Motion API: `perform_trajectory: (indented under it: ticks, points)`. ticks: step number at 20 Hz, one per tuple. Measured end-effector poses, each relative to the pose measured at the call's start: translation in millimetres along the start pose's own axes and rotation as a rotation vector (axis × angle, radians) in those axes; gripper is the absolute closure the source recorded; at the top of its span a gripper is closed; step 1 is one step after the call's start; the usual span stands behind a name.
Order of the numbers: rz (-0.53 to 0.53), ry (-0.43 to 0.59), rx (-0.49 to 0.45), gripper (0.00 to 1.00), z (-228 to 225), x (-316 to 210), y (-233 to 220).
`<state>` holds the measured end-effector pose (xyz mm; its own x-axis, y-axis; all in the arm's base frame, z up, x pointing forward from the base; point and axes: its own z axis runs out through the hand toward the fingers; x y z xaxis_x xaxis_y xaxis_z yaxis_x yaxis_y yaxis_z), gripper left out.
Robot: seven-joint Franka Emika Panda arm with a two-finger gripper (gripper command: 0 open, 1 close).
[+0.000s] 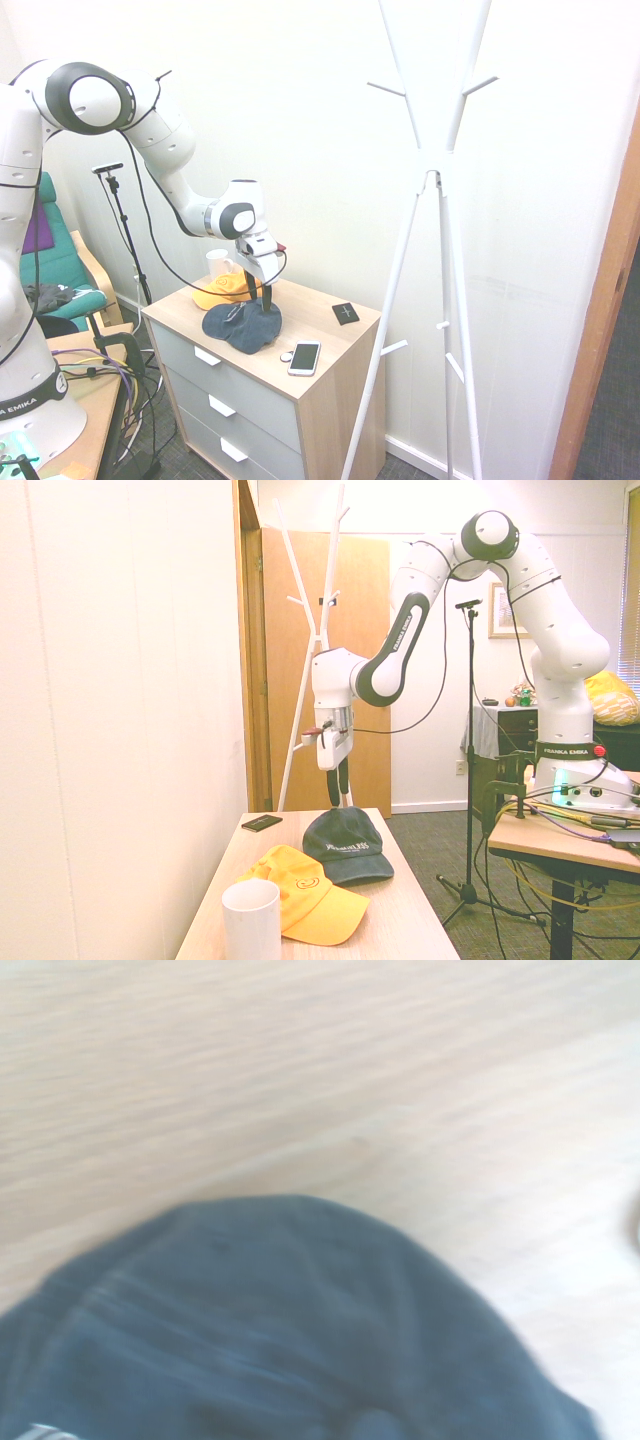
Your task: Hang the cap
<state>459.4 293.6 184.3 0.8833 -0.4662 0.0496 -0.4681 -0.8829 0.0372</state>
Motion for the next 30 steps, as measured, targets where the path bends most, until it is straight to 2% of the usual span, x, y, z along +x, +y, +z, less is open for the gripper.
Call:
perform_trajectory:
  ticks: [1,30]
  points:
    - [-0.01,0.0,-0.002,1.0,4.0,-4.0,-4.1]
    - [-0.023,0.03,-0.024,1.0,20.1,-5.2,-7.7]
